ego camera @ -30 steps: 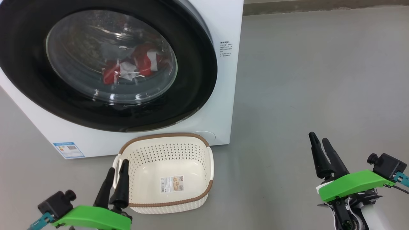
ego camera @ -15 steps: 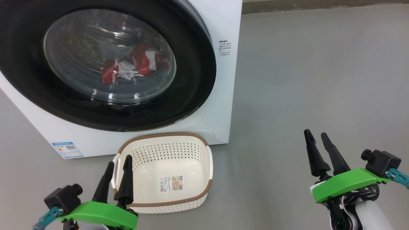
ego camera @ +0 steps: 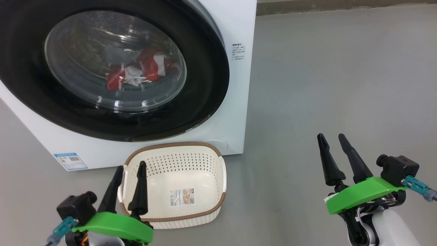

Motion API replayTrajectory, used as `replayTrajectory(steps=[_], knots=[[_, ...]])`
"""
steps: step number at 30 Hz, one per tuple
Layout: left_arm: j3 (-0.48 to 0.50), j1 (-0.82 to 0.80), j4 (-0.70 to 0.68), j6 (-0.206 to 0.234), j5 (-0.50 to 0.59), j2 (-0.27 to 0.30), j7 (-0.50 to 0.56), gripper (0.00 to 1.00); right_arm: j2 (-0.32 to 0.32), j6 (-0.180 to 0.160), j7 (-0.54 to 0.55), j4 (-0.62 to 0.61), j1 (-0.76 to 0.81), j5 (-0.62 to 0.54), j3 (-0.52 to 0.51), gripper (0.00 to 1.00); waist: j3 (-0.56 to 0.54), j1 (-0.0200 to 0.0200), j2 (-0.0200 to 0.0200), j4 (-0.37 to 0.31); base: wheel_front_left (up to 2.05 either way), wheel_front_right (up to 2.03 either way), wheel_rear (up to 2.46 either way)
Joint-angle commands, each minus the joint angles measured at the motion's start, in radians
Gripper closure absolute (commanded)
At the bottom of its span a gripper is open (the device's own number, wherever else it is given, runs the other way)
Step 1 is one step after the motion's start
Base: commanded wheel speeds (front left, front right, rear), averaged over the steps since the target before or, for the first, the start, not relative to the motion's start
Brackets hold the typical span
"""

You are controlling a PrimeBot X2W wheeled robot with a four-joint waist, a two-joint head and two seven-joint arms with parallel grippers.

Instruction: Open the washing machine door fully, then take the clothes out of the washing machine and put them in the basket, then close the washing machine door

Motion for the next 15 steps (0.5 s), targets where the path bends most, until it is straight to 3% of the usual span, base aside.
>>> replayTrajectory(steps=[1,15], knots=[[0.019,-0.049,-0.027,0.005,0.039,0.014,-0.017,0.00,-0.005,0.000,-0.014,-0.028,-0.046,-0.035,0.026,0.00,-0.001,0.0000,-0.0001,0.000,0.00,0.00,0.00],[-0.005,-0.070,-0.029,0.021,0.181,0.016,-0.055,0.00,-0.006,0.001,-0.052,-0.027,-0.063,-0.176,0.051,0.00,0.003,0.0000,-0.0001,-0.003,0.00,0.00,0.00]])
